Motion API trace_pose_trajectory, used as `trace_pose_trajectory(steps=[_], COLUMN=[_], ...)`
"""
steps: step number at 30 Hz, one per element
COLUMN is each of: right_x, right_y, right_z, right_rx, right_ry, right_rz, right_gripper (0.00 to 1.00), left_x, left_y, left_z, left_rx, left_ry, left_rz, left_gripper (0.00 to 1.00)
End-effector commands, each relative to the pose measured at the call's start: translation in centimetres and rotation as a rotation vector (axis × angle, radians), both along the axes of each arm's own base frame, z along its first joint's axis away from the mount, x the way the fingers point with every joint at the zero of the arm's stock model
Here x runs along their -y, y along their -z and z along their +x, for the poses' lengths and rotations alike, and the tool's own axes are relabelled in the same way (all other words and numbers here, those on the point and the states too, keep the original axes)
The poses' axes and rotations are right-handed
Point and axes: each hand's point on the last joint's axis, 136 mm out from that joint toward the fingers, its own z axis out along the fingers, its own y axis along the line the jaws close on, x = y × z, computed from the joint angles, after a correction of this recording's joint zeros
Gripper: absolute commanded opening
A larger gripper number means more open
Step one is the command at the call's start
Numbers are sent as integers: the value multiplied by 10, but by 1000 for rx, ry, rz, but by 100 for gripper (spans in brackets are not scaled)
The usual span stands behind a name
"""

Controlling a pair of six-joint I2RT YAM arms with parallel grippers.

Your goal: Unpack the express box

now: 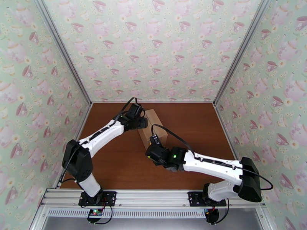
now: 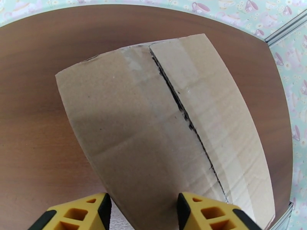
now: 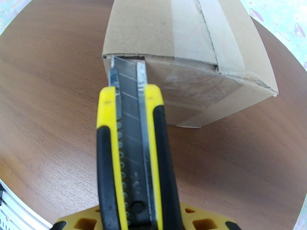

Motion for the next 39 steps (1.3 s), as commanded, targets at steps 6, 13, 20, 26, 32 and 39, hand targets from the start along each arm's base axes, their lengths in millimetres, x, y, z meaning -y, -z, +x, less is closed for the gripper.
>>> trace_pose_trajectory(steps=[6,13,20,26,32,39], right_x=[24,50,75,98,118,133], right_y=[-9,-5,-13,-18,-31,-32], right_z=[-17,-33,-31,-4,45,124], right_rx=[24,7,52,62,117,164], right_ry=[37,109,195,309,386,465], right_rz=[-2,55,129,175,253,296], right_gripper=[0,0,0,0,0,0], left_x=[-18,-18,-4,-5,-26,-44], left_y=[35,25,-8,-47,-60,-20], left_z=[5,8,3,-13,-37,-39], left_rx=[-62,-34,47,123,161,90], left_ry=[-44,-53,-2,2,-42,-105], left_rz=[138,135,76,-4,-46,-27], left_gripper=[49,49,49,49,52,51])
